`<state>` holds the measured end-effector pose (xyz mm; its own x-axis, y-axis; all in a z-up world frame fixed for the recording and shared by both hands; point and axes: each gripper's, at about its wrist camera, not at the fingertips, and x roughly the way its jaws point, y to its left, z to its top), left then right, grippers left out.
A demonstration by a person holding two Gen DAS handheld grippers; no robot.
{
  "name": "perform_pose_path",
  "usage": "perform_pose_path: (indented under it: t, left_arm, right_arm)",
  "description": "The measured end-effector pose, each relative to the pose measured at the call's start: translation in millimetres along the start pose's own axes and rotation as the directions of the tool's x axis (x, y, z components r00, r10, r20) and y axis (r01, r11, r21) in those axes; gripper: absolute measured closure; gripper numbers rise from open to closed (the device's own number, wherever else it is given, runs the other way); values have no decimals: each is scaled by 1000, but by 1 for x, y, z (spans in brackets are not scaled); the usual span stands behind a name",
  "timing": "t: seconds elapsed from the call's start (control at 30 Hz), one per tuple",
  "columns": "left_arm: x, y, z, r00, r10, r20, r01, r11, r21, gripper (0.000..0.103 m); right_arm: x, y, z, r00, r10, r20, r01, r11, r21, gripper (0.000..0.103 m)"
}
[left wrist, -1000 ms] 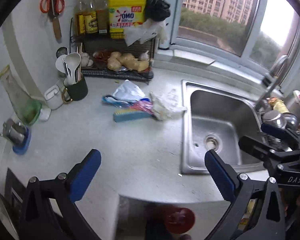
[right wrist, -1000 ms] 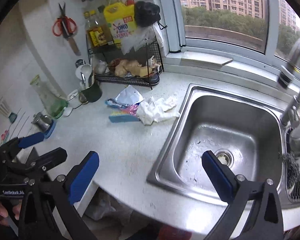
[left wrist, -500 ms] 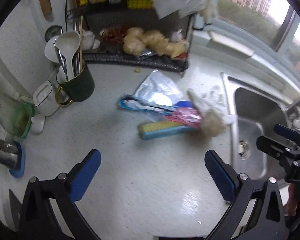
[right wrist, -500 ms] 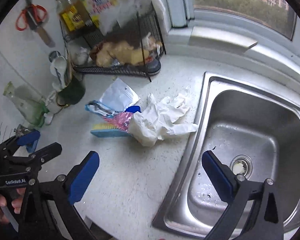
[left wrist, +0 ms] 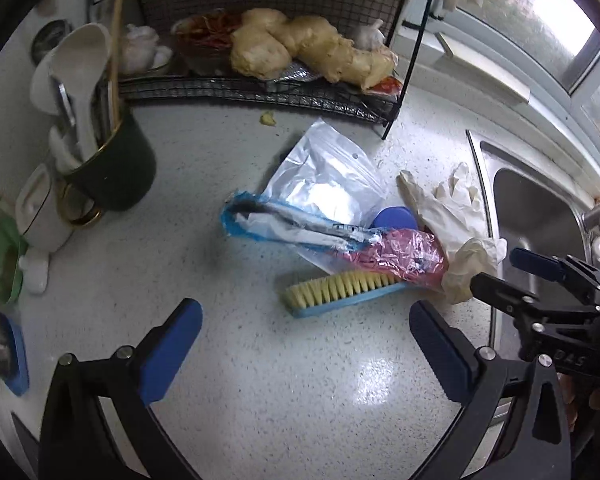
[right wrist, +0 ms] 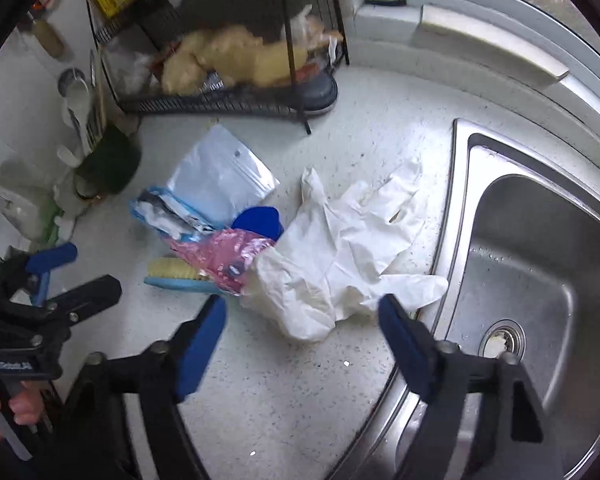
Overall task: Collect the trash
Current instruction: 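Close the right tool on the white gloves beside the sink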
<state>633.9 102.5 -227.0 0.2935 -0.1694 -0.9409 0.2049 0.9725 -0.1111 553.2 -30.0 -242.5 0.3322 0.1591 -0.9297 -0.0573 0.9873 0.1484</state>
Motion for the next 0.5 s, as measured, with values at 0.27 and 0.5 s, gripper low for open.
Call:
perform_pose_path:
  t: [0.27,0.5]
  left_arm:
    - [24,0,12,998,-49,-35,49,999,-15,0]
    - [36,-1,23,996,-69,-50,68,998,-18,0]
  right_arm:
    - [10,-2,6,1000,12,-28,-12,1000,-11,70]
    - [20,-1,7,999,0,-33,-1,1000,-10,89]
